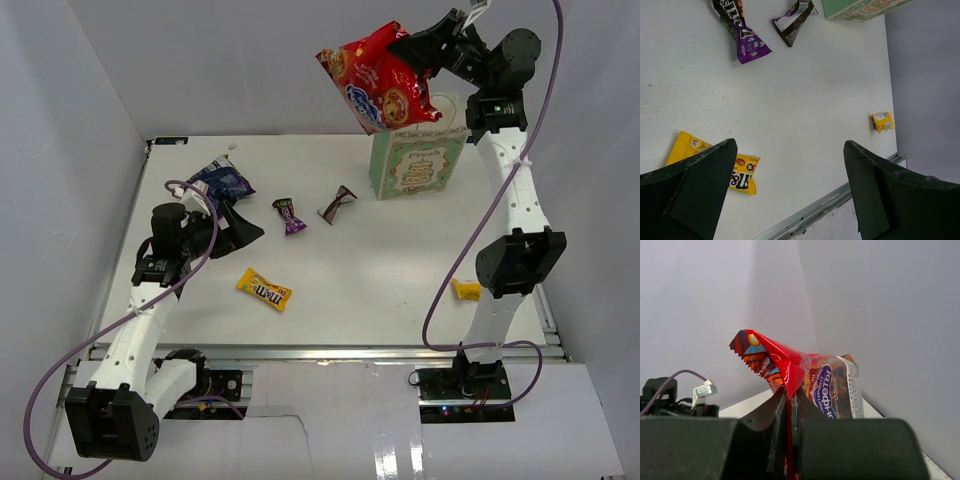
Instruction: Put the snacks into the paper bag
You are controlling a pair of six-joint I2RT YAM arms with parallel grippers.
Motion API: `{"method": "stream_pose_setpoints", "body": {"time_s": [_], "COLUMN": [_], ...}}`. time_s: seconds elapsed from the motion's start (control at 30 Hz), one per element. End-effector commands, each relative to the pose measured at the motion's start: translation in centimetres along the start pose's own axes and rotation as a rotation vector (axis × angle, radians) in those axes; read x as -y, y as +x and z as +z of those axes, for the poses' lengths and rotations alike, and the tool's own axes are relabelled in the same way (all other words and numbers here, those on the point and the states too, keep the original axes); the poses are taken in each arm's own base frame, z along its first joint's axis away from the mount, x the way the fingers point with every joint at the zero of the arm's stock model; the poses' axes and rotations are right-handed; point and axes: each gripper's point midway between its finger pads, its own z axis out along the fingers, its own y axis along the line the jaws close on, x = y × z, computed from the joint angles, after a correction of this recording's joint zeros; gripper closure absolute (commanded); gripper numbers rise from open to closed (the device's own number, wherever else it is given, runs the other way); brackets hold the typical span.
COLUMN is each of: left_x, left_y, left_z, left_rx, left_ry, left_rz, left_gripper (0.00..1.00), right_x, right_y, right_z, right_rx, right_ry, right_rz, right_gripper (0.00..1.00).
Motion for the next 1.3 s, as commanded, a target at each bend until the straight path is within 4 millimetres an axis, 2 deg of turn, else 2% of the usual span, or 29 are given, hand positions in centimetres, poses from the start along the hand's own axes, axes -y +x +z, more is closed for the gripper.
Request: {"method": "stream_pose_setpoints", "body": {"time_s": [0.0,0.27,0.57,0.73,0.83,1.1,1.27], "left_x": [0.2,0.2,0.1,-0.1,-0.1,-0.2,-0.1], "left_y": [0.4,0.4,0.6,0.7,0.7,0.9,0.8], "left_z": [-0.5,-0.4,-0.2,-0.1,-0.1,0.0,0.1], "left_rx": [0.003,-0.003,-0.009,-0.015,-0.015,-0.022,-0.025], "left_ry": [0.012,0.012,0.009,0.006,0.006,0.007,0.010], "left_rz": [-0.002,-0.005,-0.011,-0.014,-0.014,-0.019,-0.020], "left_gripper": [0.02,0.02,0.02,0.02,0.02,0.02,0.02], "right_x": [-1.9,-1.0,1.7,2.2,3.4,2.8,3.5], "right_y": [-6.7,-9.2,-10.1,-10.3,-10.9,-11.9,-11.9], "right_z": [-0.6,-1.3,-3.0,-3.0,-4.1,-4.1,-4.1], "right_rx": [0.166,0.229,0.248,0.257,0.266,0.299,0.311], "right_ry": [0.019,0.065,0.135,0.154,0.190,0.180,0.195], "right_rz": [-0.215,-0.307,-0.350,-0.364,-0.386,-0.420,-0.434], "right_gripper": [0.92,0.92,0.92,0.92,0.92,0.92,0.92]}}
